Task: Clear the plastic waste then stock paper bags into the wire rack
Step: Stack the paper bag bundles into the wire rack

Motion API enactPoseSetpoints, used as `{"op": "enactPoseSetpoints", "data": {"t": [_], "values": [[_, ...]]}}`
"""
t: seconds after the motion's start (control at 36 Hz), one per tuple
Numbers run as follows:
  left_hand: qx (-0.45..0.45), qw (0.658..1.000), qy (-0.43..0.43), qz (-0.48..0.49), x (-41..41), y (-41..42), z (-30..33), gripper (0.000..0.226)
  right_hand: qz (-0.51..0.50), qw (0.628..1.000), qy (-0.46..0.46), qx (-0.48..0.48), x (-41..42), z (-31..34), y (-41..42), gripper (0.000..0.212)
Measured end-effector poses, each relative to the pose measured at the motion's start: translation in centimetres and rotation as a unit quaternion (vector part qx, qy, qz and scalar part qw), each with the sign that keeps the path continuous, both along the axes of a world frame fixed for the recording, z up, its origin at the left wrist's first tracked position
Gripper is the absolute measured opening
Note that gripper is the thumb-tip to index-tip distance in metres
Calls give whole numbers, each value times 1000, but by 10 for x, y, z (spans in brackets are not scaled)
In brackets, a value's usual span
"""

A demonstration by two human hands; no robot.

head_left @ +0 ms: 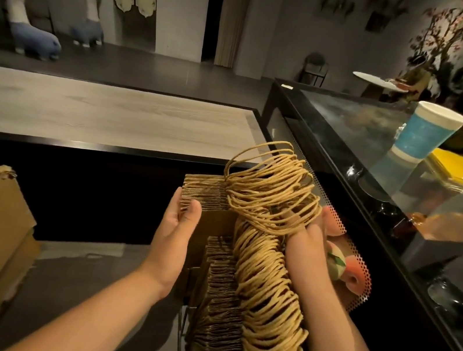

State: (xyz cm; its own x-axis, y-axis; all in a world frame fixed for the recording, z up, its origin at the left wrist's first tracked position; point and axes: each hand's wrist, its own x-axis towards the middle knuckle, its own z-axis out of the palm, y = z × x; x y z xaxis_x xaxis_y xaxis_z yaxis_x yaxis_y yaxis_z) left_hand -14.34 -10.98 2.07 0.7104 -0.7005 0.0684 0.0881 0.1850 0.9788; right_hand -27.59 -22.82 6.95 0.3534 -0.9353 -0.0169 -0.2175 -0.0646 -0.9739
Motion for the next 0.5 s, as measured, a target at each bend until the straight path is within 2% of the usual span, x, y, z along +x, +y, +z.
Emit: {"op": "enactPoseSetpoints", "data": {"t": [0.06,0.14,0.28,0.36,0.42,0.44,0.47,0.5], "values": [[-12,999,18,34,-1,-1,0,38,-19,999,-14,-22,1,1,3,66],[-1,998,9,59,6,-3,0,35,-37,998,-36,-48,0,7,5,66],[4,1000,-9,-9,21,-3,2,39,-36,998,-39,-35,6,8,0,63],[13,1000,-16,-18,27,-2,1,23,-47,999,-16,-19,9,6,-7,53],[25,999,-21,-23,29,-2,2,18,-23,999,18,-35,8,6,-12,43],[29,999,-25,-23,29,-2,2,18,-11,999,25,-39,7,5,-16,31],[33,999,-28,-23,29,-2,2,17,-6,999,18,-34,7,7,-19,18],[39,998,-34,-22,30,-2,2,17,-4,1000,6,-24,8,8,-21,13]]}}
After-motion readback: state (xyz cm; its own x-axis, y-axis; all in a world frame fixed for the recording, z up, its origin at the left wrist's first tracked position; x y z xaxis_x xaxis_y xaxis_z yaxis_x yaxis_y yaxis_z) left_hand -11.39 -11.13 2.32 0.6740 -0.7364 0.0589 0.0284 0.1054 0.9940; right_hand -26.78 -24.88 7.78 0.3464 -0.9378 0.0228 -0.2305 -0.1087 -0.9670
